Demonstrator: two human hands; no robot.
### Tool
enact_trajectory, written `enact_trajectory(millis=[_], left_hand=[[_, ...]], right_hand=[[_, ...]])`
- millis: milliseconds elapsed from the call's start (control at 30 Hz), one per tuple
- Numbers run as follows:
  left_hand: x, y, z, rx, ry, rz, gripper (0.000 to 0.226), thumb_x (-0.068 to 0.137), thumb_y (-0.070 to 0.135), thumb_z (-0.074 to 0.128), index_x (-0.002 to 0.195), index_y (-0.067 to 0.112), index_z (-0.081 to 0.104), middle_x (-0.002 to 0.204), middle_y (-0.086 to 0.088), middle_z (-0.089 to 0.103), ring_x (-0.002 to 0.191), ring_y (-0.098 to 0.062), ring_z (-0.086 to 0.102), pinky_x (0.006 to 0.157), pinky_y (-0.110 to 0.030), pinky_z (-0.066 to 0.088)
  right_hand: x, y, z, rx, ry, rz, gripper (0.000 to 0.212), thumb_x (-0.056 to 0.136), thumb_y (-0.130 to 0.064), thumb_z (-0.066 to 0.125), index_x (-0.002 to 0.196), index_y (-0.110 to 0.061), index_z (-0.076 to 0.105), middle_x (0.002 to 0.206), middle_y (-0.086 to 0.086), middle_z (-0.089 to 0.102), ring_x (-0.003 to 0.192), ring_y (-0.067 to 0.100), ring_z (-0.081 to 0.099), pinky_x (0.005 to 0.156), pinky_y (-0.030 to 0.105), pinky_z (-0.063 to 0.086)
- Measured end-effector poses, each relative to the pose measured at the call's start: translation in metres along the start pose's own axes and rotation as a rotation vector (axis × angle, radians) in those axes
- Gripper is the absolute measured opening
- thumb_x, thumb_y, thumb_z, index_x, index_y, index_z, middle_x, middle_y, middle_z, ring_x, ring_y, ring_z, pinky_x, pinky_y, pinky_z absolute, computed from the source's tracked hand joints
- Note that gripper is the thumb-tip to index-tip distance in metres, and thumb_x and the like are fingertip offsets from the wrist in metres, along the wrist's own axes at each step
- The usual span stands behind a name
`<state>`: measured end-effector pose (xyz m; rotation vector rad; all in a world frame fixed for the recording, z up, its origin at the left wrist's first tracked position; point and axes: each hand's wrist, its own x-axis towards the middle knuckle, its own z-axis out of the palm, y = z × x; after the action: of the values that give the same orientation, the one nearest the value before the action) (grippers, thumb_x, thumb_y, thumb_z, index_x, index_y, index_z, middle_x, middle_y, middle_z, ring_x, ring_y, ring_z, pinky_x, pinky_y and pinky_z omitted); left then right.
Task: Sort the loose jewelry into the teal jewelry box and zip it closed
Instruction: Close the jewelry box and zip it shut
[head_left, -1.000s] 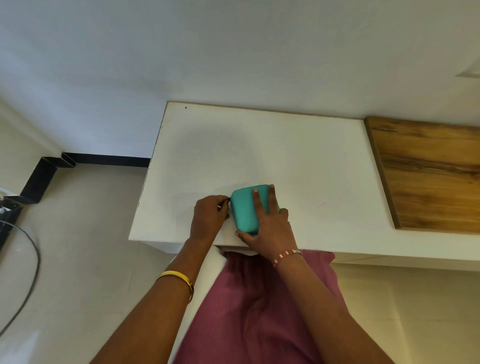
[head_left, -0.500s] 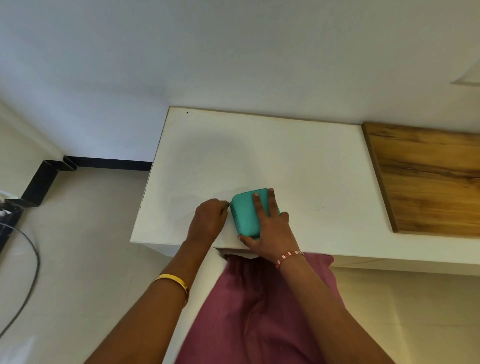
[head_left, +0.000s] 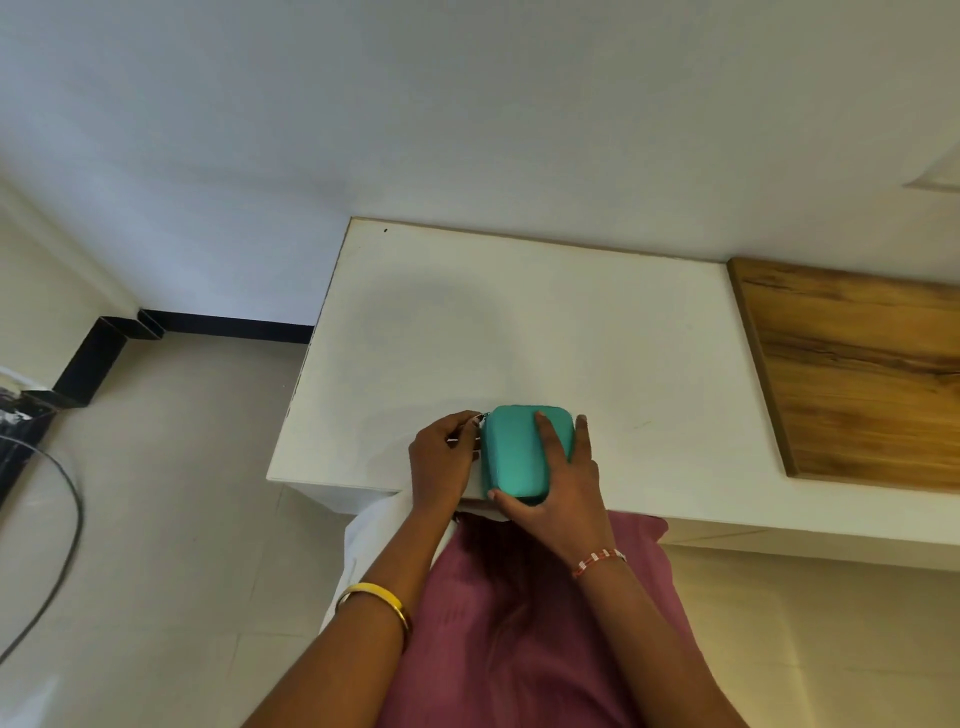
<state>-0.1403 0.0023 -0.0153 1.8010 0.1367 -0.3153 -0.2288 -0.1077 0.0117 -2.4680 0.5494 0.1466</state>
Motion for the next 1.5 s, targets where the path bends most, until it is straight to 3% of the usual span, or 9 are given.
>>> enact_trajectory(millis=[167, 300, 400, 600, 833, 1000, 1067, 1200, 1500], left_hand=[[0.001, -0.003, 0.001, 0.051, -0.029, 0.012, 0.02, 0.088, 0.013, 0.055, 0.104, 0.013, 0.068, 0.104, -0.008, 0.07, 0.089, -0.02, 0.065, 0.086, -0.036, 0.054], [0.003, -0.002, 0.001, 0.104, -0.077, 0.048, 0.023, 0.09, 0.017, 0.053, 0.11, 0.022, 0.065, 0.102, 0.001, 0.066, 0.087, -0.016, 0.061, 0.076, -0.019, 0.05], [0.006, -0.004, 0.002, 0.196, -0.132, 0.09, 0.029, 0.093, 0.016, 0.048, 0.115, 0.028, 0.062, 0.099, 0.002, 0.061, 0.086, -0.016, 0.058, 0.08, -0.021, 0.045], [0.011, -0.001, 0.002, 0.188, -0.113, 0.076, 0.025, 0.09, 0.004, 0.048, 0.102, 0.013, 0.068, 0.108, -0.006, 0.066, 0.092, -0.011, 0.056, 0.086, -0.024, 0.047], [0.016, -0.003, 0.003, 0.261, -0.145, 0.065, 0.029, 0.088, -0.001, 0.048, 0.109, 0.007, 0.066, 0.111, -0.009, 0.065, 0.102, -0.015, 0.056, 0.085, -0.013, 0.038], [0.018, -0.001, 0.001, 0.255, -0.083, 0.099, 0.025, 0.086, -0.007, 0.049, 0.101, 0.0, 0.067, 0.102, -0.014, 0.065, 0.089, -0.014, 0.056, 0.063, 0.001, 0.042], [0.02, 0.0, -0.001, 0.269, -0.088, 0.119, 0.024, 0.086, -0.007, 0.049, 0.1, -0.001, 0.068, 0.099, -0.014, 0.065, 0.087, -0.017, 0.059, 0.061, -0.003, 0.046], [0.026, 0.0, -0.003, 0.476, -0.131, 0.269, 0.025, 0.085, -0.006, 0.05, 0.099, 0.002, 0.07, 0.095, -0.017, 0.066, 0.09, -0.026, 0.062, 0.079, -0.026, 0.049], [0.018, 0.003, -0.009, 0.727, -0.16, 0.361, 0.035, 0.082, -0.01, 0.045, 0.102, 0.005, 0.069, 0.085, -0.016, 0.061, 0.083, -0.028, 0.058, 0.067, -0.026, 0.038]], right_hand=[[0.0, -0.004, 0.012, -0.127, 0.069, 0.031, 0.11, 0.062, -0.064, 0.067, 0.145, -0.029, 0.004, 0.153, 0.013, -0.011, 0.122, 0.033, 0.037, 0.098, 0.038, 0.039], [0.003, 0.0, 0.015, -0.124, 0.084, -0.006, 0.103, 0.065, -0.056, 0.068, 0.145, -0.026, 0.01, 0.153, 0.017, -0.001, 0.117, 0.034, 0.04, 0.097, 0.036, 0.038], [0.004, 0.005, 0.013, -0.103, 0.091, -0.039, 0.102, 0.064, -0.054, 0.07, 0.145, -0.025, 0.014, 0.153, 0.017, 0.003, 0.118, 0.034, 0.039, 0.098, 0.037, 0.036], [0.004, 0.007, 0.015, -0.148, 0.095, -0.089, 0.104, 0.062, -0.055, 0.07, 0.145, -0.024, 0.017, 0.153, 0.018, 0.005, 0.109, 0.033, 0.045, 0.093, 0.037, 0.04], [0.004, 0.01, 0.017, -0.164, 0.09, -0.112, 0.106, 0.06, -0.058, 0.066, 0.146, -0.027, 0.011, 0.154, 0.016, 0.002, 0.108, 0.031, 0.043, 0.092, 0.037, 0.04], [0.004, 0.011, 0.022, -0.197, 0.129, -0.126, 0.107, 0.058, -0.059, 0.067, 0.144, -0.028, 0.01, 0.153, 0.019, 0.008, 0.102, 0.032, 0.047, 0.088, 0.039, 0.043], [0.004, 0.011, 0.022, -0.225, 0.115, -0.123, 0.108, 0.059, -0.059, 0.068, 0.145, -0.028, 0.01, 0.153, 0.019, 0.007, 0.104, 0.032, 0.046, 0.089, 0.039, 0.043], [0.005, 0.01, 0.024, -0.25, 0.145, -0.124, 0.109, 0.056, -0.06, 0.069, 0.144, -0.028, 0.012, 0.151, 0.022, 0.014, 0.099, 0.034, 0.05, 0.084, 0.04, 0.046], [0.006, 0.006, 0.026, -0.249, 0.147, -0.087, 0.113, 0.05, -0.06, 0.071, 0.141, -0.026, 0.013, 0.149, 0.027, 0.019, 0.085, 0.033, 0.053, 0.074, 0.038, 0.048]])
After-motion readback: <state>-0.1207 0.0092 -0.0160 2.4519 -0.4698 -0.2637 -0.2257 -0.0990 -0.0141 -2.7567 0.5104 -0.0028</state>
